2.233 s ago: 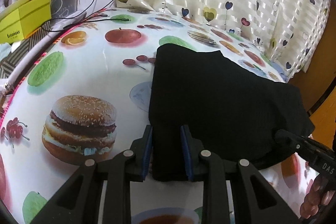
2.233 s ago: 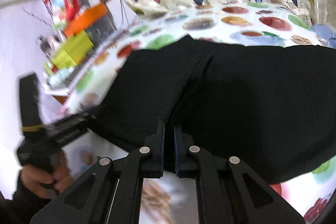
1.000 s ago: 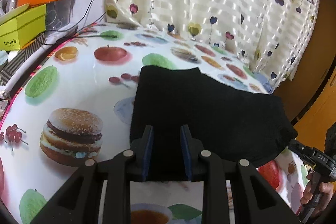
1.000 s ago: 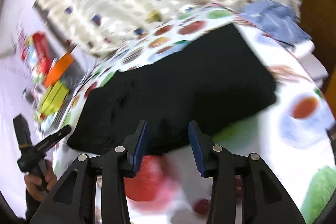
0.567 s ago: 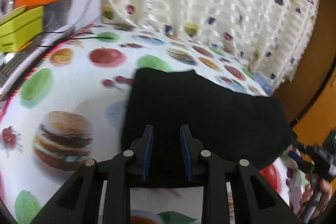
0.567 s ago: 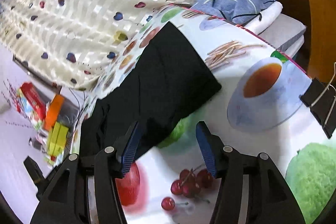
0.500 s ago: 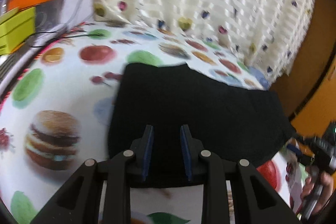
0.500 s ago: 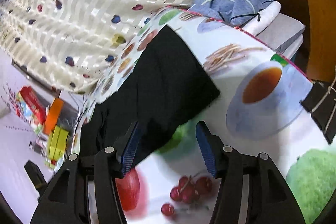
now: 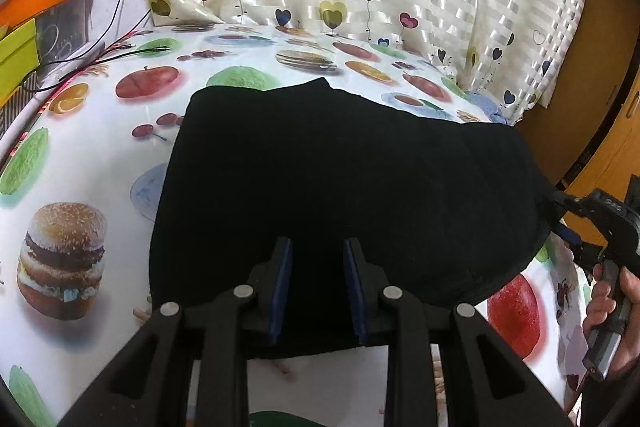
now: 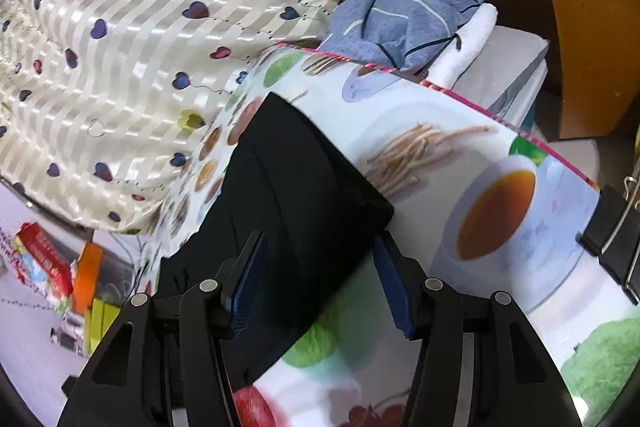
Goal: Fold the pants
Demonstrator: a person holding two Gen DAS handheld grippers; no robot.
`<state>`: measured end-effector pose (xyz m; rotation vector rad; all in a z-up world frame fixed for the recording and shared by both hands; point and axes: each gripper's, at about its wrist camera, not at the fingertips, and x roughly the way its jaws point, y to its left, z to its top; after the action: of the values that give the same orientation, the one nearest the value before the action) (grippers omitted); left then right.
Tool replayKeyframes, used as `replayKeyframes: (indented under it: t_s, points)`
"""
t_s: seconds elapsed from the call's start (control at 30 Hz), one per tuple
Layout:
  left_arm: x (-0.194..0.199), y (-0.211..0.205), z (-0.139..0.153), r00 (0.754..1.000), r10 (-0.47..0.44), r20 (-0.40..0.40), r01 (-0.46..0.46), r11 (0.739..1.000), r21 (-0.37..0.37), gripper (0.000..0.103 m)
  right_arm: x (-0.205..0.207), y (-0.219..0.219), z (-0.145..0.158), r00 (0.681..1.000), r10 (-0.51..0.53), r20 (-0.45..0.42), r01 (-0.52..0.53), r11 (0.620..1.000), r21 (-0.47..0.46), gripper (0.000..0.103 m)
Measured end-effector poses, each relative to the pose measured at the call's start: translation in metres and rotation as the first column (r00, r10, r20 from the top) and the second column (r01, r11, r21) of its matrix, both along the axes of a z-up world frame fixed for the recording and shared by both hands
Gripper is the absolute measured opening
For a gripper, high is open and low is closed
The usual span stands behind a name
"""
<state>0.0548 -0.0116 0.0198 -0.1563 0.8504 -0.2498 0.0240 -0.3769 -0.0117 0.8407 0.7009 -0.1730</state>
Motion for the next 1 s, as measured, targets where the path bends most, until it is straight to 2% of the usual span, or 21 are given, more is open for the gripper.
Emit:
replayKeyframes:
  t_s: [0.13, 0.3, 0.53, 0.77, 0.87, 1.0]
  points:
    - [-0.001, 0.001, 0.000, 1.000, 0.000, 0.000, 0.000, 1.000, -0.004, 0.029, 0.005, -0.001, 0.005, 0.999, 0.024, 0.032, -0.023, 1.000, -0.007, 0.024]
    - [0.000, 0.002, 0.000, 1.000, 0.002, -0.001, -0.002, 1.000, -0.020, 0.029, 0.007, 0.010, 0.039, 0.985, 0.100, 0.143, -0.092, 0.994, -0.060, 0.020]
    - [-0.006, 0.020, 0.006, 0.999, 0.042, -0.005, -0.043, 0.994, -0.098, 0.029, 0.027, 0.061, 0.085, 0.932, 0.276, 0.237, -0.243, 0.957, -0.158, 0.019]
    - [-0.017, 0.054, 0.013, 0.991, 0.133, 0.013, -0.130, 0.984, -0.124, 0.029, 0.040, 0.139, 0.115, 0.829, 0.489, 0.271, -0.428, 0.867, -0.254, 0.018]
    - [-0.022, 0.069, 0.013, 0.985, 0.170, 0.011, -0.167, 0.977, -0.131, 0.029, 0.042, 0.178, 0.119, 0.773, 0.577, 0.262, -0.504, 0.811, -0.299, 0.018]
    - [-0.028, 0.090, 0.008, 0.976, 0.219, -0.004, -0.218, 0.966, -0.141, 0.029, 0.044, 0.232, 0.117, 0.685, 0.696, 0.215, -0.614, 0.711, -0.342, 0.018]
